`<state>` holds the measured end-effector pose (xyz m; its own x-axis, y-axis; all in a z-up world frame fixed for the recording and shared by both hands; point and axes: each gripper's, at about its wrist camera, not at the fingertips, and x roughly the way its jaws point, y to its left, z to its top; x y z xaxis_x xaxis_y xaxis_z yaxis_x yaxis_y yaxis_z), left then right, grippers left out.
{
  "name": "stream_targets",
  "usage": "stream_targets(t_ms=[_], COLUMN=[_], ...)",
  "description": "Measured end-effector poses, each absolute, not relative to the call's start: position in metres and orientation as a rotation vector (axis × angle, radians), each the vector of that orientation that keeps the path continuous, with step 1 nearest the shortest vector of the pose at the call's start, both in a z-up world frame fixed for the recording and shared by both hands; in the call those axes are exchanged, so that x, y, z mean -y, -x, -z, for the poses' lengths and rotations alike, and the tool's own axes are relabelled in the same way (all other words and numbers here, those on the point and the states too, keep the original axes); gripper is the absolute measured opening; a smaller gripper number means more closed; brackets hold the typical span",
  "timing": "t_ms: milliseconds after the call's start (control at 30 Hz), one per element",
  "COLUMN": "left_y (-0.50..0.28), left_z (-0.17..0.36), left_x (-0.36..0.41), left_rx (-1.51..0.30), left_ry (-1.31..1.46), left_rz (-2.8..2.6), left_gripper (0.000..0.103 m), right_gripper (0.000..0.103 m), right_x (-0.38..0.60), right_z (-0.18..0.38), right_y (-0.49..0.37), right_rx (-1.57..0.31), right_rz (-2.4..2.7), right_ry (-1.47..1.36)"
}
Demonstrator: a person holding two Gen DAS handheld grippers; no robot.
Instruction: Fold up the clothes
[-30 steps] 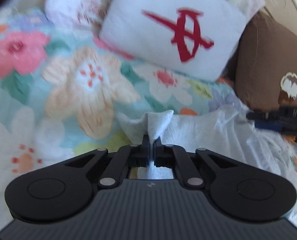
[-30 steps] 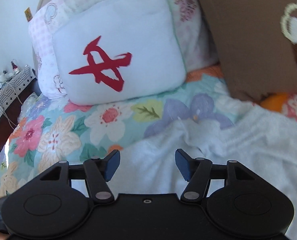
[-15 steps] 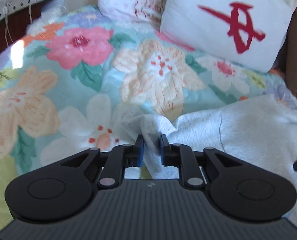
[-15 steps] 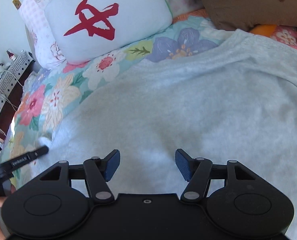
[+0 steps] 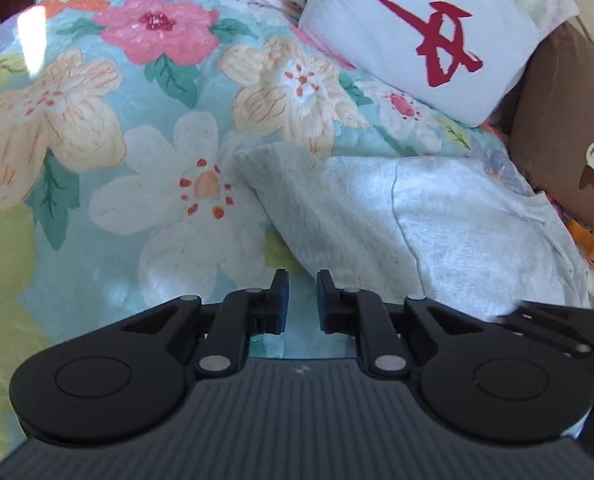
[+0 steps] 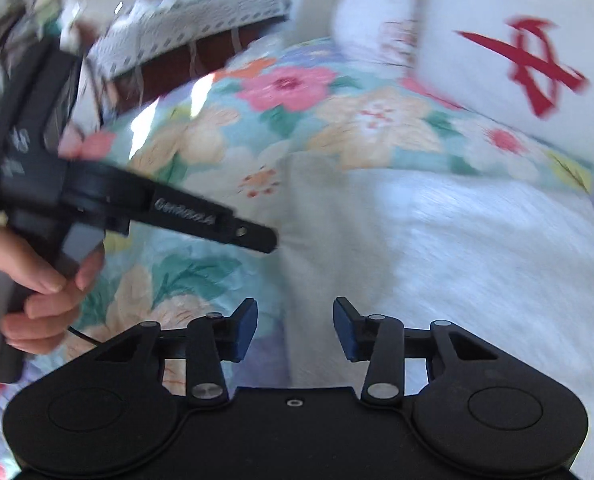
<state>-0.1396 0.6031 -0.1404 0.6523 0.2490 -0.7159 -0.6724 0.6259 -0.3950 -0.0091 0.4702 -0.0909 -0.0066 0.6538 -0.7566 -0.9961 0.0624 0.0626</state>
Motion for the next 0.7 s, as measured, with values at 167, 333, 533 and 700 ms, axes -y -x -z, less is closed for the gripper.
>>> stream_targets(t_ms=[167,333,533,700], left_y=[0.148,0.148,0.124,0.095], left_z=[0.143,0.149,0.149,0.156], left_x=[-0.611,-0.610,-0.599,-0.588], left_rx=[-0.677,-0.667,-0.662,-0.602], left_ry=[0.734,0.736,0.686,0.685], left_rz=[-0.569,-0.578,-0.517,-0.387], left_gripper=[0.013,0.013,0.013,0.022], right_gripper=[0.021,0.001,0.002,0.002], right_x=[-0.501,-0.475,-0.409,-0.387], right_z=[0.111,0.082,0.109,0.130], right_y=[0.025,-0.028,-0.127,-0.133], right_rx=[-0.609,-0.725,-1.106,-1.125], right_rz=[-1.356,-1.309,-1.109,-1.023], right_ry=[0.818,0.505,-0.100,-0.106])
